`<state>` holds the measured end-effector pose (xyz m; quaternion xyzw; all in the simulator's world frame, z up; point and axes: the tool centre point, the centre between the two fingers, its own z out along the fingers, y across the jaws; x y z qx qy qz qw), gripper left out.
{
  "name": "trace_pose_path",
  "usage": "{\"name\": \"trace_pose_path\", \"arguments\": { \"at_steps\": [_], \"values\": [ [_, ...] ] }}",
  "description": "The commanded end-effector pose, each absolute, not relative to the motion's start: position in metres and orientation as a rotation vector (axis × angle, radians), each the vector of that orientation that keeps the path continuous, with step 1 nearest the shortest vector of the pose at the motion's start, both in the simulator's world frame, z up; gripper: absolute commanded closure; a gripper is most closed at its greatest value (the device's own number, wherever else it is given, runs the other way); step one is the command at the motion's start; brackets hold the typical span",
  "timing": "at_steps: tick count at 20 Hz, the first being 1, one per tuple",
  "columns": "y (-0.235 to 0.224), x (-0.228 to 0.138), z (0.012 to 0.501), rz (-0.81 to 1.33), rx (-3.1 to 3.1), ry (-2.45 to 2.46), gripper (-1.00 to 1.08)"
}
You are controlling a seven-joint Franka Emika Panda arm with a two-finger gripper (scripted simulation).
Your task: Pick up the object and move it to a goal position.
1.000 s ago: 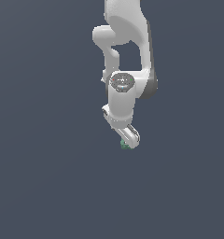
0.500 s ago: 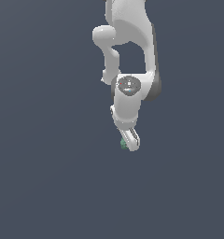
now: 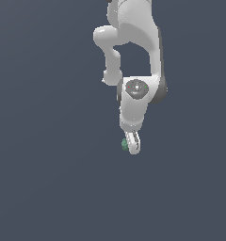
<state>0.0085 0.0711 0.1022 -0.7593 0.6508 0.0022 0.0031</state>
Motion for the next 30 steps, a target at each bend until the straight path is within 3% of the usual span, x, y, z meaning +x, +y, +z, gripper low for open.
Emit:
{"name": "trace_pose_path", "arguments": {
  "at_steps": [1, 18, 30],
  "values": [
    [0.074, 0.008, 0.1, 0.005, -2.331, 2.1, -0.92],
    [0.083, 0.007, 0.094, 0.0, -2.212, 2.231, -0.92],
    [0.083, 0.006, 0.047, 0.0, -2.207, 2.236, -0.92]
  ]
}}
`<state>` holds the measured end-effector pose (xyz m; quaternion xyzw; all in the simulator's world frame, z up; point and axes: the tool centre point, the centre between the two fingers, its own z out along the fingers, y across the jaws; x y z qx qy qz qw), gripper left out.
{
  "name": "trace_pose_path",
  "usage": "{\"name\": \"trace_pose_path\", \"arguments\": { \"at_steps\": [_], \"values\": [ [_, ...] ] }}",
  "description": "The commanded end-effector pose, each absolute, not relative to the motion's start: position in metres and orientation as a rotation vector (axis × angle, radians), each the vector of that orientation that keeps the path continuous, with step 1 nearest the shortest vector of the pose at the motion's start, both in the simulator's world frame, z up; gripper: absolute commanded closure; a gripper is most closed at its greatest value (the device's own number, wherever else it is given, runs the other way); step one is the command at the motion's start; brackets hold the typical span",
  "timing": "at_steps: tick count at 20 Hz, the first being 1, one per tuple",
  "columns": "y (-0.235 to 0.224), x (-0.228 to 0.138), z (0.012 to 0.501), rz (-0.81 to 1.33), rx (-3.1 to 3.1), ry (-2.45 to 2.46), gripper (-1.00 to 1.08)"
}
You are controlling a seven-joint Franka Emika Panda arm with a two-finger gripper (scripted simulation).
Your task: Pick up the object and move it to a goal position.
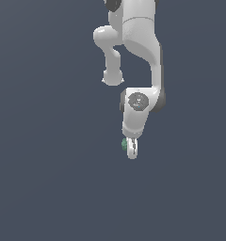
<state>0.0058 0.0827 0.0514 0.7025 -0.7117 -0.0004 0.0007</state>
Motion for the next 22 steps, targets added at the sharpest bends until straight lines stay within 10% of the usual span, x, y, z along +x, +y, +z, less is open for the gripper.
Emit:
{"name": "trace_pose_path", "arguments": {
  "at_steps": [1, 3, 4, 22],
  "values": [
    [0.083, 0.007, 0.046, 0.0, 2.207, -2.236, -0.92],
    [0.083, 0.007, 0.045, 0.0, 2.207, -2.236, -0.92],
    [0.083, 0.007, 0.045, 0.0, 2.207, -2.236, 1.08],
    [0.073, 0.0, 0.057, 0.0, 2.206, -2.238, 1.08]
  ]
}}
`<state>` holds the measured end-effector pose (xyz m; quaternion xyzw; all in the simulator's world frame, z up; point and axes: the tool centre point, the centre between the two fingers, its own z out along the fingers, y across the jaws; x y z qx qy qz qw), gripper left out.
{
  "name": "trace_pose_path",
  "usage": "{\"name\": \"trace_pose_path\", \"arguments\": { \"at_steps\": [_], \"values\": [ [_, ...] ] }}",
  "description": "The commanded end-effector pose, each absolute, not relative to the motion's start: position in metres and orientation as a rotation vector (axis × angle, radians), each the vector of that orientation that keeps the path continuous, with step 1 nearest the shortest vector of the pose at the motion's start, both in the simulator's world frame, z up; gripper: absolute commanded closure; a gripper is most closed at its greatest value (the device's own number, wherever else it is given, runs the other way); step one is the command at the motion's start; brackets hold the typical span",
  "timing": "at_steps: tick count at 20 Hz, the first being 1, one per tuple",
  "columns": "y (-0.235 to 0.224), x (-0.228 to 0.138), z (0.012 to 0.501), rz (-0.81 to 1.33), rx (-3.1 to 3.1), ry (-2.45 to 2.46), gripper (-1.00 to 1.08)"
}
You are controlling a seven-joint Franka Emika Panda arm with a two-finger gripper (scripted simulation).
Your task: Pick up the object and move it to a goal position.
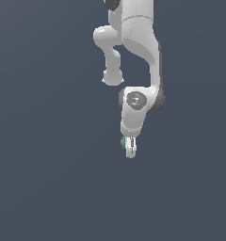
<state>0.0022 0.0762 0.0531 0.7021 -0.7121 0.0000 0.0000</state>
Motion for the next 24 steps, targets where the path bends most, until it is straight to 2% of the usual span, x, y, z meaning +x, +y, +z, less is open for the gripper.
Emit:
{"name": "trace_pose_path", "arguments": {
  "at_steps": [1, 9, 24],
  "values": [
    [0.071, -0.002, 0.06, 0.0, 2.206, -2.238, 1.08],
    [0.042, -0.026, 0.096, -0.003, 2.206, -2.239, 1.08],
    [-0.042, -0.091, 0.201, -0.006, 2.207, -2.239, 1.08]
  ]
}}
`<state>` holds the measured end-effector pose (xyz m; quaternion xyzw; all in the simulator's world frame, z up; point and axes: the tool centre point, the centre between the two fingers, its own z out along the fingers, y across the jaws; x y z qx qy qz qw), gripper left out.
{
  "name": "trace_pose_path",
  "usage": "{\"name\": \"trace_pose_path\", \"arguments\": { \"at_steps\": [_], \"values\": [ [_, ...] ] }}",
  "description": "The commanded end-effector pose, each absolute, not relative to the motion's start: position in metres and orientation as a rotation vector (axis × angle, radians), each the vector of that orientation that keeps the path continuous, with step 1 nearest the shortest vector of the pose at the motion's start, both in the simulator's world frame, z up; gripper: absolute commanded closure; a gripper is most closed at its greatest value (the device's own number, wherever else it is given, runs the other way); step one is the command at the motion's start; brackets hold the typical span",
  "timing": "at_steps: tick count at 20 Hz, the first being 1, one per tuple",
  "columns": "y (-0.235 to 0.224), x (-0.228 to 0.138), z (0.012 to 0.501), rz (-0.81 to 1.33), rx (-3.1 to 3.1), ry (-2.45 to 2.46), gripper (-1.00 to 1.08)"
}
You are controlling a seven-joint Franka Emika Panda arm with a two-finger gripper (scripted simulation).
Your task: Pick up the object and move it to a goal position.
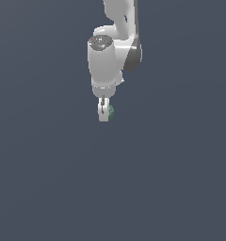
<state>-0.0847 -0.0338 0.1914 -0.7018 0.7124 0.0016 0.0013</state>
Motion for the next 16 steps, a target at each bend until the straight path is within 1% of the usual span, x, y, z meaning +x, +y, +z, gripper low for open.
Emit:
{"name": "trace_pose_path", "arguments": {
  "at_steps": [1, 9, 16],
  "values": [
    [-0.047, -0.095, 0.208, 0.006, -2.204, 2.236, 1.08],
    [-0.076, -0.115, 0.245, 0.001, -2.206, 2.237, 1.08],
    [-0.084, -0.12, 0.256, 0.0, -2.206, 2.237, 1.08]
  ]
}}
